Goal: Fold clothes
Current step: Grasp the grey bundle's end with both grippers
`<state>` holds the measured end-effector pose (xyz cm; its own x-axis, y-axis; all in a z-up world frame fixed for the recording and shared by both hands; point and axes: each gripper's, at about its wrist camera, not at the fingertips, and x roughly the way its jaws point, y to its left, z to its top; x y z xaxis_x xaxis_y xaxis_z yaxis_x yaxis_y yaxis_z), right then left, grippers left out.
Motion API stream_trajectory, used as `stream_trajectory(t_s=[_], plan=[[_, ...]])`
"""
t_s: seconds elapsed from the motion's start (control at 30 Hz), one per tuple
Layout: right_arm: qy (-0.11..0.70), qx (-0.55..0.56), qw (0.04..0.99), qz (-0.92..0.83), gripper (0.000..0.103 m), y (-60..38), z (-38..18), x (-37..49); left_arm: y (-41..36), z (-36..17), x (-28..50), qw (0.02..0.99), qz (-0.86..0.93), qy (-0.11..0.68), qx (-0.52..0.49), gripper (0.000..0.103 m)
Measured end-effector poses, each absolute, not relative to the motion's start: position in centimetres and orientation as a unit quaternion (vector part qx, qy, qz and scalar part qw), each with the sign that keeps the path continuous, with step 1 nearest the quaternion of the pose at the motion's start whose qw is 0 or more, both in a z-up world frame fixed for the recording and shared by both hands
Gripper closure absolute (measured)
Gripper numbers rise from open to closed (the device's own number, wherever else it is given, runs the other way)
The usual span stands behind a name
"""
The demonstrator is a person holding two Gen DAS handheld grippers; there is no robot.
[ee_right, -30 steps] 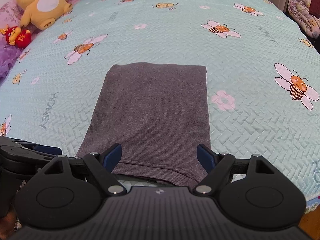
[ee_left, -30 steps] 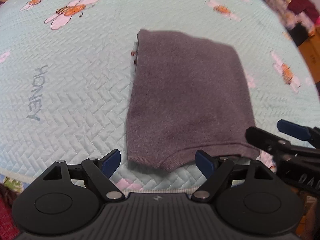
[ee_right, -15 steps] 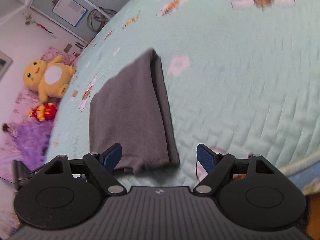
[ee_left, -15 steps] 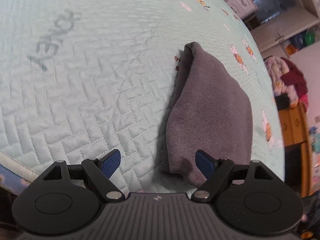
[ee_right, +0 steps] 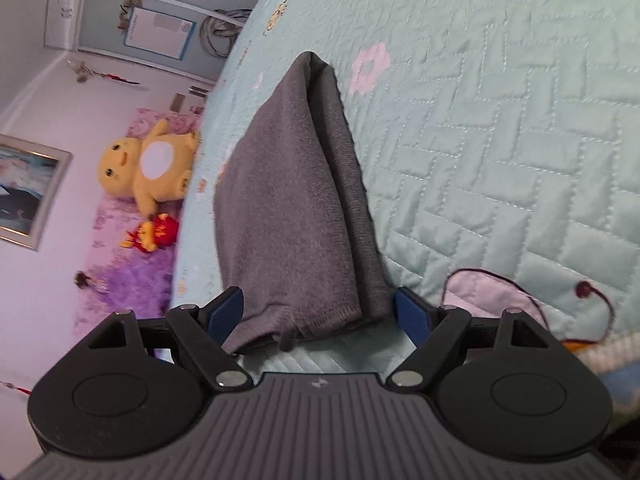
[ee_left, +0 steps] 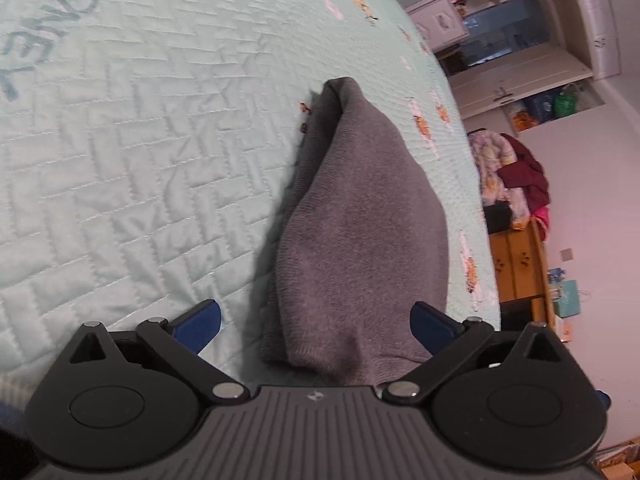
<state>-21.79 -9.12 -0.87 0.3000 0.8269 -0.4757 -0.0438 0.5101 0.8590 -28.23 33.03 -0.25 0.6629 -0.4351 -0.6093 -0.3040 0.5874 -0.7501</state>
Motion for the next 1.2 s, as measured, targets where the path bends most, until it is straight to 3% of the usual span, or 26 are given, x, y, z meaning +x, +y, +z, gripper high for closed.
stream_trajectory(t_s=[0.47, 0.67, 0.73, 0.9, 0.97, 1.07, 1.1, 1.2], plan=[[0.491, 0.405, 0.688, 0.348, 0.022, -9.2, -1.2, -21.3, 32.0, -1.9, -27.1, 0.774, -0.129, 0.406, -0.467, 0.0], [0.497, 0.404, 0.692, 0.333, 0.04, -9.8, -1.5, -21.6, 32.8, -2.0, -27.6, 0.776, -0.124, 0.403, -0.468, 0.007], [0.499, 0.402, 0.694, 0.327, 0.055, -10.0, -1.6, -21.7, 33.1, -2.0, -27.7, 0.775, -0.118, 0.405, -0.471, 0.011], [0.499, 0.39, 0.705, 0.319, 0.056, -9.9, -1.5, -22.1, 33.3, -1.7, -27.9, 0.774, -0.111, 0.413, -0.467, 0.014], [0.497, 0.379, 0.714, 0.315, 0.057, -9.7, -1.1, -22.4, 33.2, -1.5, -27.8, 0.775, -0.101, 0.419, -0.461, 0.018], [0.493, 0.37, 0.725, 0.307, 0.062, -9.5, -0.8, -22.8, 33.5, -1.4, -27.8, 0.777, -0.079, 0.43, -0.453, 0.042], [0.492, 0.37, 0.727, 0.304, 0.063, -9.4, -0.8, -22.9, 33.7, -1.5, -27.8, 0.774, -0.073, 0.433, -0.457, 0.057], [0.49, 0.375, 0.727, 0.3, 0.065, -9.4, -0.7, -23.1, 34.5, -2.0, -28.1, 0.763, -0.069, 0.428, -0.48, 0.065]])
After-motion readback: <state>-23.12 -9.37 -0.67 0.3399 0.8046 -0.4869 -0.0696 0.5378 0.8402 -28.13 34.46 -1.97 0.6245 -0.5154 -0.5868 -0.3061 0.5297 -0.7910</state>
